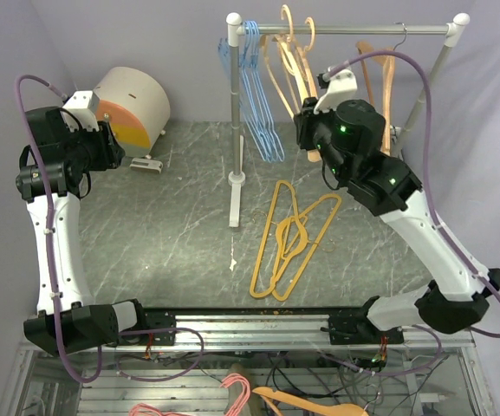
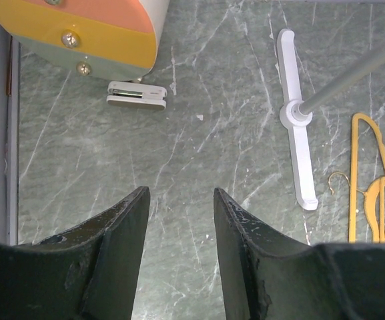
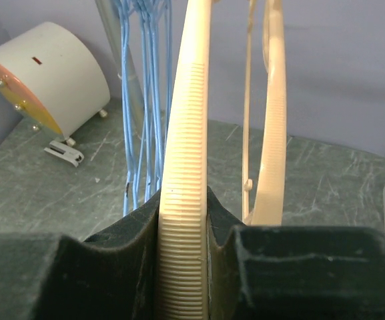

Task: Organize the hangers
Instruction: Place the hanger at the clothesline.

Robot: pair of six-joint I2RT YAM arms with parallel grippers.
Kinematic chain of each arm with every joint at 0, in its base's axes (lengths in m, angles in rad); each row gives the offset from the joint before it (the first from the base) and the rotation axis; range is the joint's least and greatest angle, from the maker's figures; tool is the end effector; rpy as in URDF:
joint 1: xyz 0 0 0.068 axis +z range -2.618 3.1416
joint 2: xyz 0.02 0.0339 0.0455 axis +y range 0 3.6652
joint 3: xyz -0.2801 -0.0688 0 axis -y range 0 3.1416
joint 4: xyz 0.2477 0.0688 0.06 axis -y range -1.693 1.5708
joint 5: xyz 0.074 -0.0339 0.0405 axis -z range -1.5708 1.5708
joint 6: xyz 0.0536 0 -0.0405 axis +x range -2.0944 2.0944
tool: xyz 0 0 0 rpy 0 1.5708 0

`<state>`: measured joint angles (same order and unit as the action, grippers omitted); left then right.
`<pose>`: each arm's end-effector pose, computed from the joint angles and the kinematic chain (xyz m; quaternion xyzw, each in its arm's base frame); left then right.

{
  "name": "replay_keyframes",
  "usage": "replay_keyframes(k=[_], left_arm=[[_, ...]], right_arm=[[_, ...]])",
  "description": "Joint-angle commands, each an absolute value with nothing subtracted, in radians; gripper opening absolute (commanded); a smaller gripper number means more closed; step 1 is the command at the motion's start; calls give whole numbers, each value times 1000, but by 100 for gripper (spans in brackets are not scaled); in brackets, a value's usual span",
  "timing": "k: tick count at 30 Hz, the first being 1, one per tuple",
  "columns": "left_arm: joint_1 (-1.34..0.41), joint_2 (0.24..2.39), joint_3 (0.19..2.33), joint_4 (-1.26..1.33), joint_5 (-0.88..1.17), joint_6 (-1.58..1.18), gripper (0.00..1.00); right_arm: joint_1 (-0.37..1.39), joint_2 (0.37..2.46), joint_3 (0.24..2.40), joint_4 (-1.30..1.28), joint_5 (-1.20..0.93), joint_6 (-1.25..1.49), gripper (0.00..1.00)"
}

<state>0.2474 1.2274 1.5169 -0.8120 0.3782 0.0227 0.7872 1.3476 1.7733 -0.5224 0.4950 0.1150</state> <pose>0.2504 0.0428 0.4437 -0.0018 0.8555 -0.0951 0.5090 0.2153 0.1800 0.5319 -0.0813 0.7320 0.1208 0.6655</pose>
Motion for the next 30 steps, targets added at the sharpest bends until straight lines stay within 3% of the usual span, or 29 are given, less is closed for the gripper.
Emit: replay_keyframes(k=[1,10,13,19,20,21,26,30], left_arm=[[258,1206,1510,-773,406,21,55],[259,1210,1496,-774,404,21,69],[257,1222,1497,-795,451,38,99],[163,1253,1469,-946,502,215,100],[126,1247,1452,-977,495,256,100],[86,1238,1424,-1012,482,296,100],[-203,1209,1323,-1093,379,405,100],[-331,1179,1253,-1092,486,449,100]], right_arm=[[747,1387,1794,-441,436,157,0],[696,1422,1728,-382,347,198,0],[695,1428,1715,-376,316,210,0],[695,1414,1700,-381,286,221,0],[696,1404,1700,-383,282,219,9],[695,1392,1701,-384,283,216,27],[697,1341,1734,-425,291,194,98],[697,1273,1736,-436,283,195,100]])
